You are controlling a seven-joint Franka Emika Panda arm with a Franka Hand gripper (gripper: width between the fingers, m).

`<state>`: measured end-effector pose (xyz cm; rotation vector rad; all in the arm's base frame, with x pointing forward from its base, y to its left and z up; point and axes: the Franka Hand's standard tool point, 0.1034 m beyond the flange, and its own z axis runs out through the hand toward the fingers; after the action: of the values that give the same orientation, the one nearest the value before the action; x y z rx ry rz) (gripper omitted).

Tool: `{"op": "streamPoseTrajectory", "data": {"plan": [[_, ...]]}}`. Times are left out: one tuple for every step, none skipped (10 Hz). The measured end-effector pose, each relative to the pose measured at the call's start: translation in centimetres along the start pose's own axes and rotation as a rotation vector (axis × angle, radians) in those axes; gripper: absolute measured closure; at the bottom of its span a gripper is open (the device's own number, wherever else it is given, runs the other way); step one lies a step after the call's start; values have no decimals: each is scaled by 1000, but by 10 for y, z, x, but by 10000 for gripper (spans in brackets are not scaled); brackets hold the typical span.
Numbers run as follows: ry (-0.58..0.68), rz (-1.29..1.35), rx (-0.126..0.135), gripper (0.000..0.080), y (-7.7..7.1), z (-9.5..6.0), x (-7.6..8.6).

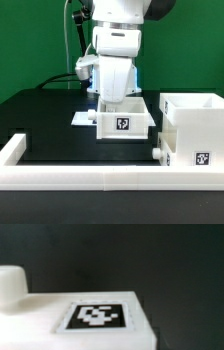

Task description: Assemble drawer

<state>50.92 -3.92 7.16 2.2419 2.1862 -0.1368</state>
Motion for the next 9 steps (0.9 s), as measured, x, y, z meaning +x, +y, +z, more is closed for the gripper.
{"op": "streamPoseTrajectory", "data": {"plan": [[0, -1, 1, 754, 0, 1, 1], [1, -2, 1, 754, 0, 1, 1], [-1, -24, 3, 754, 3, 0, 0], [1, -40, -5, 754, 10, -1, 0], [3, -67, -16, 754, 20, -2, 1], [5, -97, -42, 754, 27, -2, 4], [12, -111, -68, 754, 29, 1, 8], [12, -109, -60, 754, 27, 2, 7], [12, -109, -60, 754, 27, 2, 7]]}}
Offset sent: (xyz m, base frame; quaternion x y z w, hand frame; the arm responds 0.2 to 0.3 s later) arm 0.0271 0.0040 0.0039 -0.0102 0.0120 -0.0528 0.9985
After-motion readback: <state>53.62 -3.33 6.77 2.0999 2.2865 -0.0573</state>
